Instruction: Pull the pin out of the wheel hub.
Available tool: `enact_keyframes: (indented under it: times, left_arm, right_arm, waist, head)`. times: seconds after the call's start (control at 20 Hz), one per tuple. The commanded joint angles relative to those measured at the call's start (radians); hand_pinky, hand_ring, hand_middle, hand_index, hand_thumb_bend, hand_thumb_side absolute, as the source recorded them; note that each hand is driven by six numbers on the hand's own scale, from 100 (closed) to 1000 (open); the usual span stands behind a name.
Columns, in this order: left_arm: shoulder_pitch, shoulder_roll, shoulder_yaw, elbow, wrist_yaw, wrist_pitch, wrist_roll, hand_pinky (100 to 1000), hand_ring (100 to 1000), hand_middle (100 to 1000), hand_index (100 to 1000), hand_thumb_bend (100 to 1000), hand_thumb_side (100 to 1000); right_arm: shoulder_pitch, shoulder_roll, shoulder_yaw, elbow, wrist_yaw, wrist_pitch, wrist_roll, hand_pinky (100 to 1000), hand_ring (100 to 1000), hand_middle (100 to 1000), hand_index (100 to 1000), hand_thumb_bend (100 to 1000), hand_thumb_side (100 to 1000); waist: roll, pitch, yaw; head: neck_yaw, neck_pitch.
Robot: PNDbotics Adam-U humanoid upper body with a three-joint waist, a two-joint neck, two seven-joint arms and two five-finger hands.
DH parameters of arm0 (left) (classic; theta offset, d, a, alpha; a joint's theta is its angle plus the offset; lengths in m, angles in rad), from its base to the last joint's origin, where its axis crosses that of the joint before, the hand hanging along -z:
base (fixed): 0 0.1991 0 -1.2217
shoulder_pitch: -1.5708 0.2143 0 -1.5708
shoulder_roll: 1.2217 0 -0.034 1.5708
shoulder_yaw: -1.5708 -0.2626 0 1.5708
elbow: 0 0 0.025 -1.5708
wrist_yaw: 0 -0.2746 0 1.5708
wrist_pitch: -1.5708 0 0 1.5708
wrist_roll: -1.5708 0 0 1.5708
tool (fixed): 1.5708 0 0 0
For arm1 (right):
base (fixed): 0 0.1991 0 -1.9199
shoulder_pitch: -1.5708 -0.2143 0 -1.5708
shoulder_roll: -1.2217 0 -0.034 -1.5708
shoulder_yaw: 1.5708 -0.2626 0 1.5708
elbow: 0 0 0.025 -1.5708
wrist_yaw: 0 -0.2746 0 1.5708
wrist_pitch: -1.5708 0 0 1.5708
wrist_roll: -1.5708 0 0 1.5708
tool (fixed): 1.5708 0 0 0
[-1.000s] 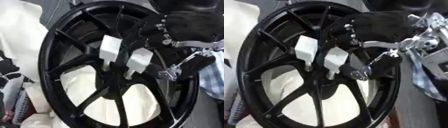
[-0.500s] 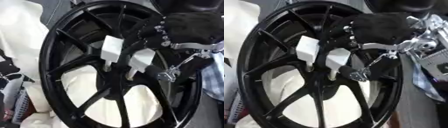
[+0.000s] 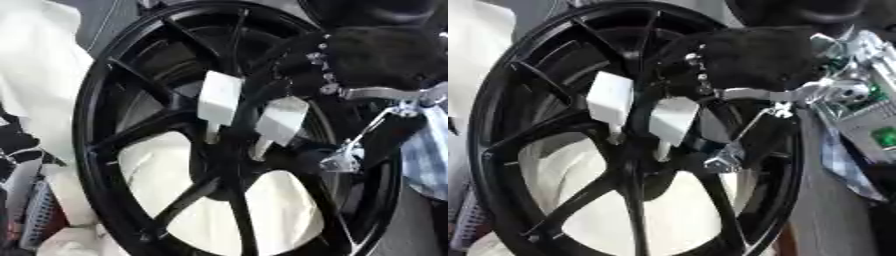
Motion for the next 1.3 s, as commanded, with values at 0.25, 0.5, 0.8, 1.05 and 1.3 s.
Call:
enact_keyframes:
  times: [0.25, 0.5, 0.8, 1.05, 1.3]
  left_arm:
    - [0.002, -0.005, -0.005, -0.02, -0.006, 0.005, -0.003, 660, 666, 576, 720, 100, 838]
    - [0.002, -0.008, -0.007, -0.02, -0.005, 0.007, -0.006, 661, 666, 575, 720, 100, 843]
    - [0.001, -0.01, -0.009, -0.02, -0.007, 0.009, -0.008, 663, 666, 574, 720, 100, 846]
    - [0.001, -0.012, -0.009, -0.02, -0.008, 0.012, -0.009, 664, 666, 573, 720, 100, 851]
    - [-0.001, -0.013, -0.011, -0.02, -0.009, 0.014, -0.011, 665, 667, 573, 720, 100, 854]
  right_arm:
    - [-0.024, -0.039, -0.027, -0.012, -0.011, -0.165, 0.163, 935, 934, 865, 914, 425, 638]
    - [-0.023, -0.04, -0.026, -0.012, 0.007, -0.172, 0.144, 928, 929, 859, 901, 400, 642]
    - [-0.019, -0.042, -0.015, -0.012, 0.04, -0.19, 0.108, 919, 929, 857, 890, 372, 651]
    - [-0.023, -0.042, -0.008, -0.012, 0.076, -0.214, 0.055, 908, 927, 853, 881, 365, 659]
    - [-0.021, -0.044, 0.004, -0.012, 0.115, -0.232, 0.006, 902, 924, 850, 875, 362, 658]
  waist:
    - [0.015, -0.024, -0.006]
    - [0.017, -0.021, -0.008]
    - [0.016, -0.014, -0.008]
    - [0.016, -0.008, -0.007]
    - [0.014, -0.003, -0.005]
  head:
    - [-0.007, -0.027]
    - [-0.002, -0.035]
    - [-0.001, -0.042]
    - [-0.005, -0.046]
    - [-0.009, -0.047]
